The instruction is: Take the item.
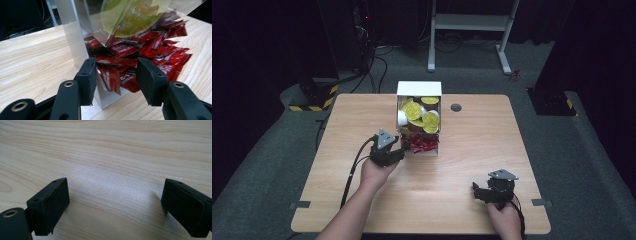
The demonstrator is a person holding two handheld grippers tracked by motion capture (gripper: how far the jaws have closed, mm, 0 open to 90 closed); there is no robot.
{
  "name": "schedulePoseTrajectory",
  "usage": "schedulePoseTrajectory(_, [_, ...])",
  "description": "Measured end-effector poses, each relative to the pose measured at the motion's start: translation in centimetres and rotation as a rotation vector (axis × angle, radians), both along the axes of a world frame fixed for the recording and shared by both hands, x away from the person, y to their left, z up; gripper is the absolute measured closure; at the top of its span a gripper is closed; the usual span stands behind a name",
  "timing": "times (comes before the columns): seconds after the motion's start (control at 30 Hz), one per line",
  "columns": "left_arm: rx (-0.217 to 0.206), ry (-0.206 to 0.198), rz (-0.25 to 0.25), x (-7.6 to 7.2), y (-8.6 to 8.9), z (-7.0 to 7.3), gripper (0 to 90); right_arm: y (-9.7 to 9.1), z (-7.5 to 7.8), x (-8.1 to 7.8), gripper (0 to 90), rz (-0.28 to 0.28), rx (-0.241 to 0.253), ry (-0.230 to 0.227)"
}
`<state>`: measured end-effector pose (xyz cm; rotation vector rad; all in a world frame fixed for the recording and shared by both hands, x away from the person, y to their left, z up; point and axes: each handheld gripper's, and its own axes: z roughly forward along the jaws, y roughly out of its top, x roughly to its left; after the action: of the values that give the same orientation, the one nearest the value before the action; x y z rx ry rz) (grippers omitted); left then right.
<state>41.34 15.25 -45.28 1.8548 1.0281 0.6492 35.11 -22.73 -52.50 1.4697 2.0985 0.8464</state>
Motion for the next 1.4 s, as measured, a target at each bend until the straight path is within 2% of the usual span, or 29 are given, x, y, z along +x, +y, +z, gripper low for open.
schedulePoseTrajectory(0.07, [0.009,-0.005,-0.005,0.1,-0.2,0.1,51.6,0.0,0.0,0.0,7.9,0.0,0.0,0.0])
schedulePoseTrajectory(0.23, [-0.001,-0.003,0.003,0.4,-0.5,0.2,55.8,0.0,0.0,0.0,7.9,0.0,0.0,0.0])
schedulePoseTrajectory(0.53, [0.01,-0.019,0.016,0.0,-0.7,0.2,63.1,0.0,0.0,0.0,7.9,0.006,0.0,0.0])
schedulePoseTrajectory(0.87, [-0.008,-0.033,0.015,-1.2,-0.5,0.2,64.2,0.0,0.0,0.0,7.9,0.009,-0.002,0.0])
schedulePoseTrajectory(1.23, [-0.026,-0.064,0.009,-3.5,-0.1,0.7,64.7,0.0,0.0,0.0,7.9,0.009,-0.002,0.0])
schedulePoseTrajectory(1.4, [-0.023,-0.07,0.006,-3.7,-0.1,0.7,62.6,0.0,0.0,0.0,7.9,0.009,-0.003,0.0])
